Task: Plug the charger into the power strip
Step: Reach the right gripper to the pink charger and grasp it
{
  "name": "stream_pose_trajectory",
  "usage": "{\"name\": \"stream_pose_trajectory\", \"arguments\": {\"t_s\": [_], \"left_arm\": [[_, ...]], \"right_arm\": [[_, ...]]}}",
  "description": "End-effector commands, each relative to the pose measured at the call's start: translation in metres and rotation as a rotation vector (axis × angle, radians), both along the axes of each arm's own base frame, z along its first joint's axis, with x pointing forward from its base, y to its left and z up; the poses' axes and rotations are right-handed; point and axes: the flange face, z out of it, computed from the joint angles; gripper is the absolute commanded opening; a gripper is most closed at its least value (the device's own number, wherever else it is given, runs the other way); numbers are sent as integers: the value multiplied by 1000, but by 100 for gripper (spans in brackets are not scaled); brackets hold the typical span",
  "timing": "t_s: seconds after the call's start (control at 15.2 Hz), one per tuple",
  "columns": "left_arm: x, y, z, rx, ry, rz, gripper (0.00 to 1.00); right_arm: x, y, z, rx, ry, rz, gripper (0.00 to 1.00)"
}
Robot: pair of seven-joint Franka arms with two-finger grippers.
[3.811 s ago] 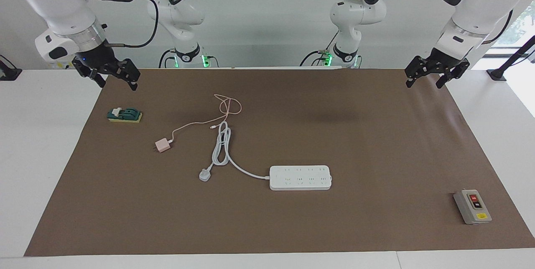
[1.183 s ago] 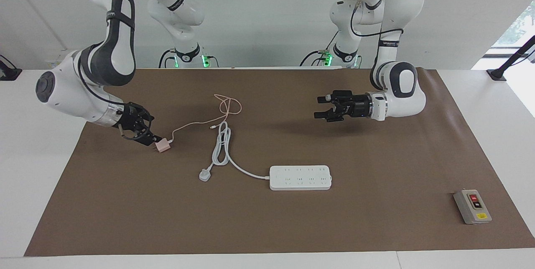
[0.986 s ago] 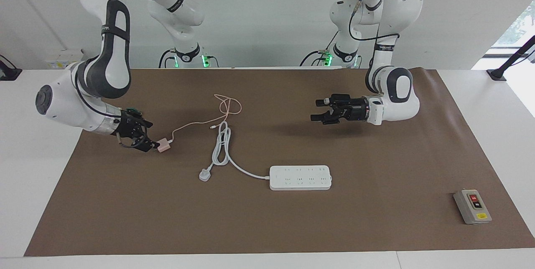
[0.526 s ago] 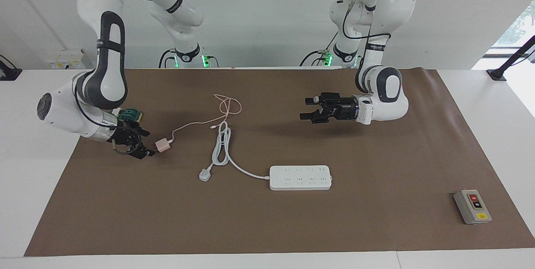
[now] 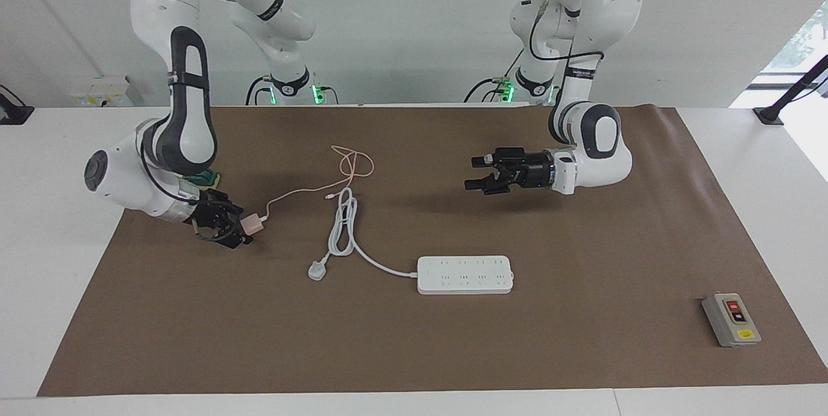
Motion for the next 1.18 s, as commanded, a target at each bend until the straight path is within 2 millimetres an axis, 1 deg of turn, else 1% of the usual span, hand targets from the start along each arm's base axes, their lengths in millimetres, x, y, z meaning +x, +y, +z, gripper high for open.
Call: {"name": "stream_pose_trajectory", "arguments": {"t_s": [0.0,0.2,0.53,0.72,0.85,1.05,1.12], "left_arm": [[2,-4,-3,16,-37,19,100],[3,-4,-3,18,-46,21,100],[4,-2,-4,31,-82,28,100],[4,-3,-4,33,-81,26,100],[4,-2,-5,34,-81,29,100],[5,0,-4,33,-81,31,100],[5,0,-4,33,-81,31,100]], "right_arm": [[-11,1,-5,13,-12,-4,100],[-15,2,-11,15,3,-7,100],[-16,3,-12,15,4,-9,100],[-22,2,-20,4,1,-21,100],[-23,3,-21,3,2,-22,100],[-23,4,-21,4,3,-20,91],[-23,4,-21,4,3,-20,87]]}}
